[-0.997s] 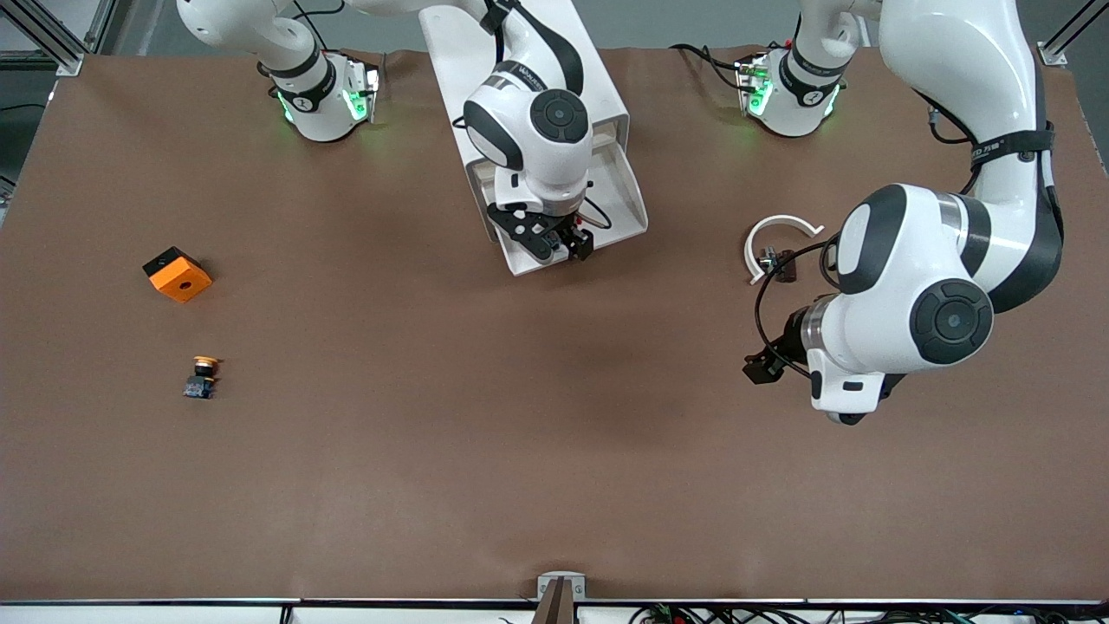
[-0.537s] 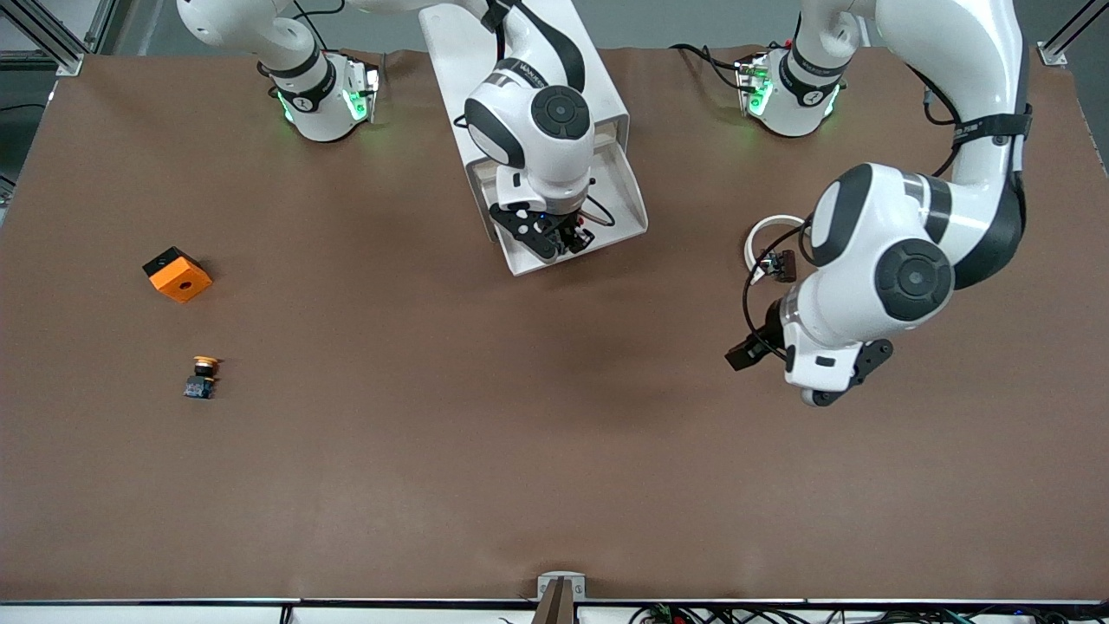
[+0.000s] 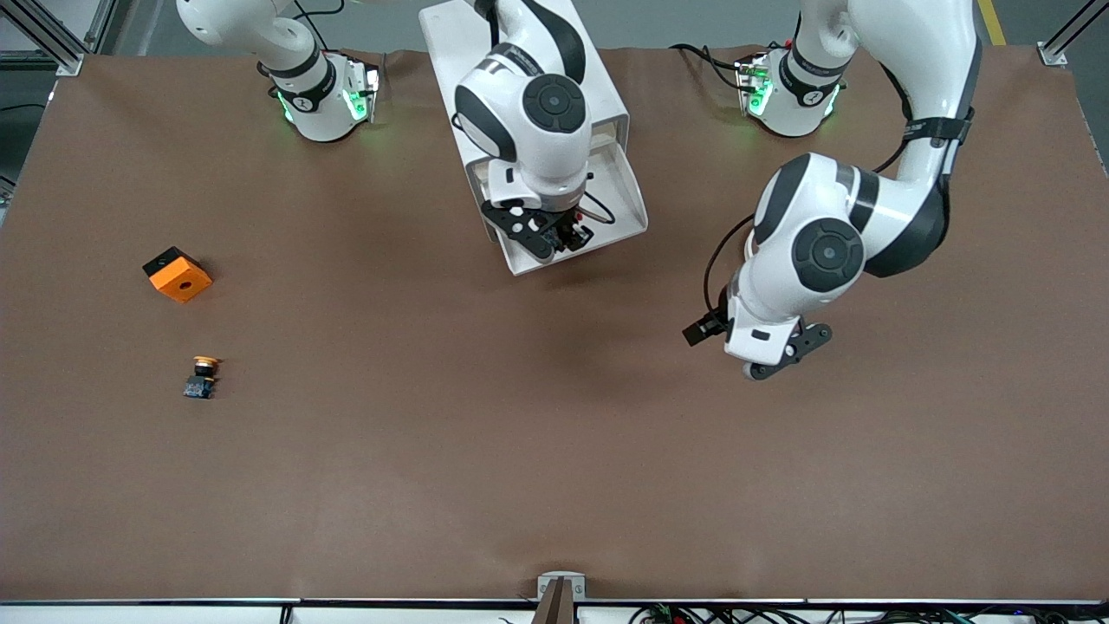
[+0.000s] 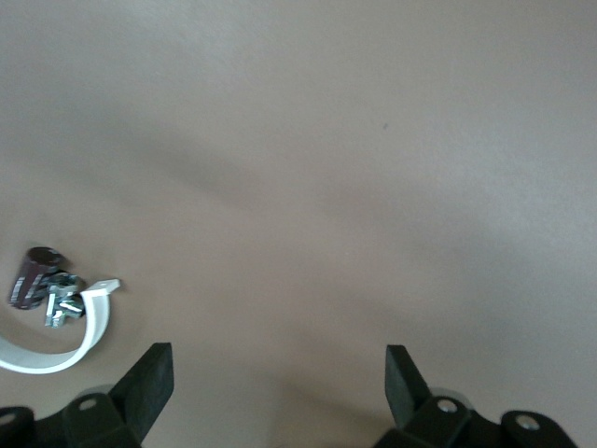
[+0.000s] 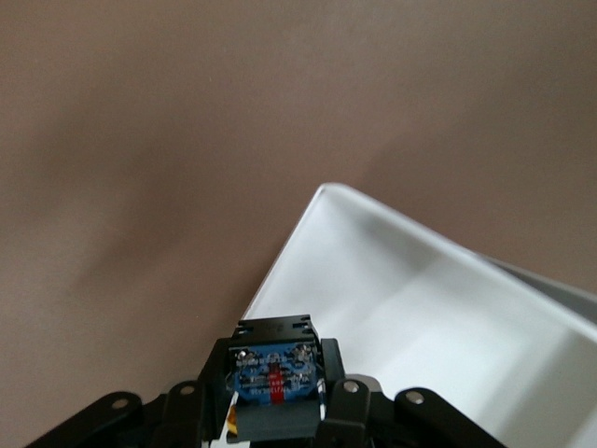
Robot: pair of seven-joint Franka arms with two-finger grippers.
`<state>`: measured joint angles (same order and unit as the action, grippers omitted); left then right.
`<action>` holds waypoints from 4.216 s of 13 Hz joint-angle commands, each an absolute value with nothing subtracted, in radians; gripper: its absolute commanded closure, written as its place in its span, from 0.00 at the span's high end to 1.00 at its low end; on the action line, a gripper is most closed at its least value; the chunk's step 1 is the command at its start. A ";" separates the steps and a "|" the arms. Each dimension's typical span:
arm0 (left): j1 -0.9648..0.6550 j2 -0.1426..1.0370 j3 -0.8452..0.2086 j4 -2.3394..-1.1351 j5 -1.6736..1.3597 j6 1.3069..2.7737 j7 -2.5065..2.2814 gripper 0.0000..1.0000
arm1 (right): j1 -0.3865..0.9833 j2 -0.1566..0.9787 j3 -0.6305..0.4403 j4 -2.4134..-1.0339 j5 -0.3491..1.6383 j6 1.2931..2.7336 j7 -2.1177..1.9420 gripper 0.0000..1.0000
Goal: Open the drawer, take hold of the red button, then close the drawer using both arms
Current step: 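Lift the red button out with the right gripper while the left gripper releases, then set the red button by the yellow button while the left gripper pushes drawer, then withdraw the left gripper from the closed drawer while the right gripper releases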
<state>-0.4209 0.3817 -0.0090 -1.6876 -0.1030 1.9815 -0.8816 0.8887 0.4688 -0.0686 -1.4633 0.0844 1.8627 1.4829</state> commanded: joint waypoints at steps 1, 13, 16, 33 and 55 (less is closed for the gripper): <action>-0.422 0.313 -0.061 -1.848 -0.084 2.142 -0.879 1.00 | 0.754 0.416 -0.061 -1.396 0.120 1.720 1.268 0.00; -0.626 0.431 -0.152 -1.894 -0.095 2.295 -1.064 1.00 | 0.161 0.354 -0.071 -1.726 0.066 2.040 0.287 0.00; -0.624 0.428 -0.208 -1.894 -0.097 2.254 -1.080 1.00 | 0.109 0.374 -0.071 -1.819 0.011 2.179 0.235 0.00; -0.626 0.446 -0.413 -1.931 -0.141 2.204 -1.304 1.00 | -0.043 0.572 -0.067 -1.898 0.014 2.533 0.025 0.00; -0.040 0.302 -0.402 -1.744 0.086 2.082 -1.124 1.00 | -0.058 0.617 -0.060 -1.878 0.052 2.549 0.021 1.00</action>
